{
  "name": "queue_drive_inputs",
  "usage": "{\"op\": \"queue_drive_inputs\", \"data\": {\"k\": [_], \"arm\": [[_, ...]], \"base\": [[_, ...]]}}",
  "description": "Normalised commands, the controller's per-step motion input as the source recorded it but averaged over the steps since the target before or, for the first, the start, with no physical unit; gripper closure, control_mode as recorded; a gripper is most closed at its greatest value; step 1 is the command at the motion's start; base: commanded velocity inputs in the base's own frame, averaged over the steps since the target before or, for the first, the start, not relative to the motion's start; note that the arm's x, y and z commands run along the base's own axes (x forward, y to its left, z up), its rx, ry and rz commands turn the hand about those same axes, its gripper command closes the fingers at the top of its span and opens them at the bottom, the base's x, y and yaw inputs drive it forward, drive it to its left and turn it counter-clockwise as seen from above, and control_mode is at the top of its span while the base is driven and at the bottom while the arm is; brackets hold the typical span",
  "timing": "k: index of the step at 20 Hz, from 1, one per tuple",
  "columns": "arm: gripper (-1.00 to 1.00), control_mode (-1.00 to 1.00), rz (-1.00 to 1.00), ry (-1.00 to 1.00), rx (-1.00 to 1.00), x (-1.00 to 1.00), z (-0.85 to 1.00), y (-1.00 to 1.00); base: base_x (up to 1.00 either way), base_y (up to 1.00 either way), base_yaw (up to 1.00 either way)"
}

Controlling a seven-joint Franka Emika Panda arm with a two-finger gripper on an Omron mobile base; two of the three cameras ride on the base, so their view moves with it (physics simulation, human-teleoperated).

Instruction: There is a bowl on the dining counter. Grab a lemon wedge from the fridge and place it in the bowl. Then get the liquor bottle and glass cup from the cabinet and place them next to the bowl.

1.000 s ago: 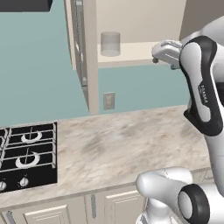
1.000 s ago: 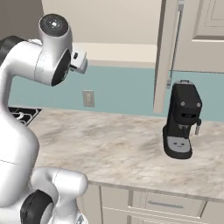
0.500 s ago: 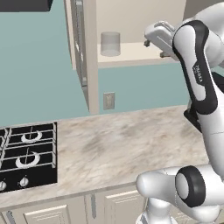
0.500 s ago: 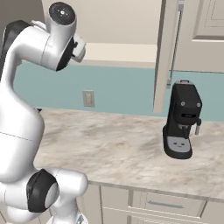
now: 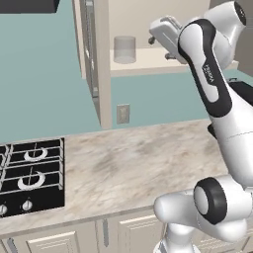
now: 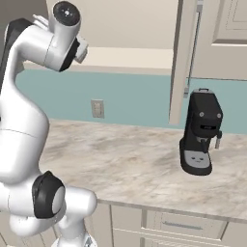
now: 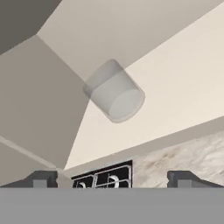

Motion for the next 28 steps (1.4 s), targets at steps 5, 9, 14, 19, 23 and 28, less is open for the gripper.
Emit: {"op": "queue_drive_inputs", "data": {"k": [5, 9, 14, 19, 23, 28], "arm": [[-1.0, -1.0, -0.02, -0.02, 0.08, 0.49, 0.0, 0.14], [-1.0, -1.0, -0.03, 0.0, 0.04, 0.54, 0.0, 0.01], [-1.0, -1.0, -0.02, 0.01, 0.04, 0.52, 0.0, 0.0], [-1.0, -1.0, 0.0, 0.04, 0.01, 0.38, 0.0, 0.0], [-1.0, -1.0, 0.0, 0.07, 0.01, 0.4, 0.0, 0.07], [-1.0, -1.0, 0.0, 0.03, 0.01, 0.35, 0.0, 0.14]], "base": [[0.0, 0.0, 0.0], [0.0, 0.0, 0.0], [0.0, 0.0, 0.0], [0.0, 0.0, 0.0], [0.0, 0.0, 0.0], [0.0, 0.0, 0.0]]}}
